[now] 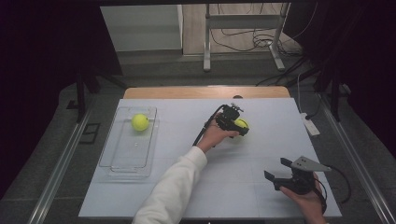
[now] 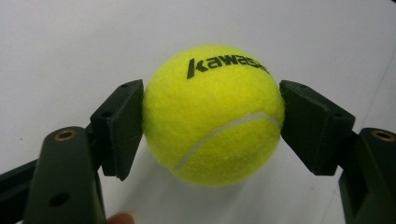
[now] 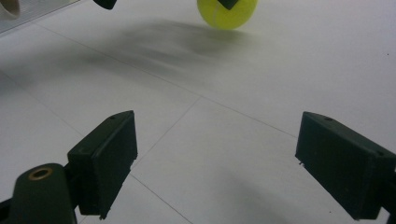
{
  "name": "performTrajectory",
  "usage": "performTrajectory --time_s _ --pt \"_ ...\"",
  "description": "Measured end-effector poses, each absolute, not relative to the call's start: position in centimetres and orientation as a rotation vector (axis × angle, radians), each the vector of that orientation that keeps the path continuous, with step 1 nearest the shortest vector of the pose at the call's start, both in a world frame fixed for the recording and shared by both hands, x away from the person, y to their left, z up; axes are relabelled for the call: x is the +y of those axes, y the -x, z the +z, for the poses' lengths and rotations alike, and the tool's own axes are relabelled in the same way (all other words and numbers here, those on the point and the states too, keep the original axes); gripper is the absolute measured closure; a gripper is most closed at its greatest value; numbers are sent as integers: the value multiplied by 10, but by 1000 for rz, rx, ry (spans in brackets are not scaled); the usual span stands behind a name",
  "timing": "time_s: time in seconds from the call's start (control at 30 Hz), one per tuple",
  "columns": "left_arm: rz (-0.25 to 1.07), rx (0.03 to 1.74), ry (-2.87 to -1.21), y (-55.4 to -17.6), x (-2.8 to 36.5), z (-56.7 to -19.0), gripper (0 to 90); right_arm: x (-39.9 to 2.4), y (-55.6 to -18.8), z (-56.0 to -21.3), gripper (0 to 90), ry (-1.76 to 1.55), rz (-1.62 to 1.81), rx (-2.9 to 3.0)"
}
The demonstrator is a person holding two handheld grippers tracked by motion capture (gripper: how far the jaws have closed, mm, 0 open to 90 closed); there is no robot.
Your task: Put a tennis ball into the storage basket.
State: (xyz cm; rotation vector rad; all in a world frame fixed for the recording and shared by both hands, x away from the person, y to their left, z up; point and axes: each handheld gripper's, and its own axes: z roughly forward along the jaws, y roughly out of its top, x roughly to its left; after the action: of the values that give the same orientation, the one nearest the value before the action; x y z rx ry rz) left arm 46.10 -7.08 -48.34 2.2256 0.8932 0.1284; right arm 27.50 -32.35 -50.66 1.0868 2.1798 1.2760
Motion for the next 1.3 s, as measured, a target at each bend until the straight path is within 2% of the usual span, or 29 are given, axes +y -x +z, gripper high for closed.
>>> performTrajectory --time_s 1.3 --pt "141 838 -2149 -424 -34 -468 272 -323 -275 -507 129 -1087 1256 2182"
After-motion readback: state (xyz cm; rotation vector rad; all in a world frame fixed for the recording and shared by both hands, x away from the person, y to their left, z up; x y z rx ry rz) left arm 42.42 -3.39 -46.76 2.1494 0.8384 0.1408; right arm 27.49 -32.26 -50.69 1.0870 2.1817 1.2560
